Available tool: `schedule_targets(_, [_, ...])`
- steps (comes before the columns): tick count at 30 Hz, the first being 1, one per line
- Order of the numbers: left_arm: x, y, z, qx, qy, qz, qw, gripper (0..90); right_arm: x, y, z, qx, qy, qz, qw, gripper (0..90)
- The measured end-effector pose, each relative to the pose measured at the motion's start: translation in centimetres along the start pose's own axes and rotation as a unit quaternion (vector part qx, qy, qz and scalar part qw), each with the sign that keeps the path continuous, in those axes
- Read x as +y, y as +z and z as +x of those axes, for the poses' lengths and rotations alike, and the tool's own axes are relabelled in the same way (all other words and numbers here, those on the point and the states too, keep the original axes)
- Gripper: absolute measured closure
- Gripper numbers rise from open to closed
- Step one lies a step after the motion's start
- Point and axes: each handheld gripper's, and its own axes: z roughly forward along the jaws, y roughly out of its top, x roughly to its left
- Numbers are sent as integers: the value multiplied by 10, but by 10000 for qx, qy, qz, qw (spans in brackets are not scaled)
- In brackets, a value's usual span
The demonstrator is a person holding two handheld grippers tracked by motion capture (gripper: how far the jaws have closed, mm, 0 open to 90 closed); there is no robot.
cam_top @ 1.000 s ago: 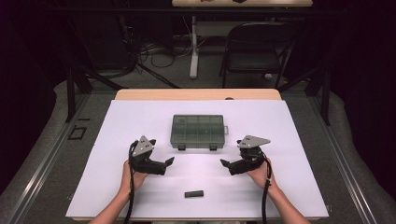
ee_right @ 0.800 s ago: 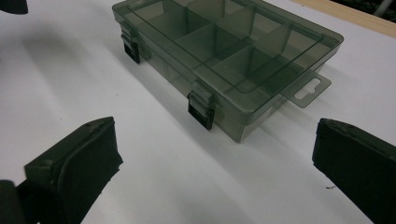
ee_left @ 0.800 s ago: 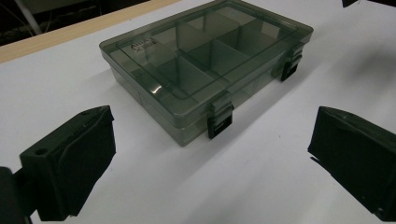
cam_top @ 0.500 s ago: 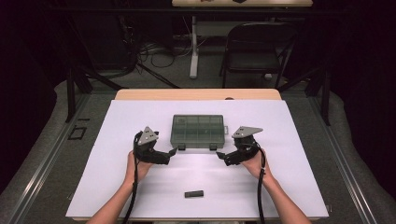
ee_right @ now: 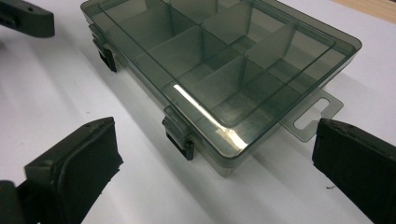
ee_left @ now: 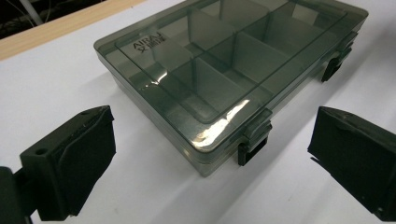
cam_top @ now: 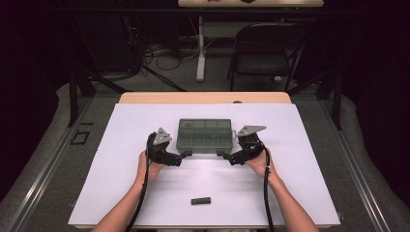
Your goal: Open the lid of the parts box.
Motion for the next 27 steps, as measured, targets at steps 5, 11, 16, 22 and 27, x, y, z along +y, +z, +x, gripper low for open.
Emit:
schedule_targets(5, [-2,6,1,-45,47,92,9999,14,-1,6,-2,54,72,-2,10000,0])
schedule_targets(11, [-4,11,3,-41,133,163,9998,49,-2,11,-1,18,-98,142,9998,5])
schedule_targets(16, [-6,15,3,-81,147,241,9996,108,-2,8,-3,-50,-143,126,9998,55])
schedule_targets(22, [-6,16,3,-93,135,253,9995,156,-2,12,-2,-112,-198,199,9995,150])
schedule_targets(27, [-7,17,4,-111,172,294,9994,183,-2,14,-3,-148,-172,248,9994,197])
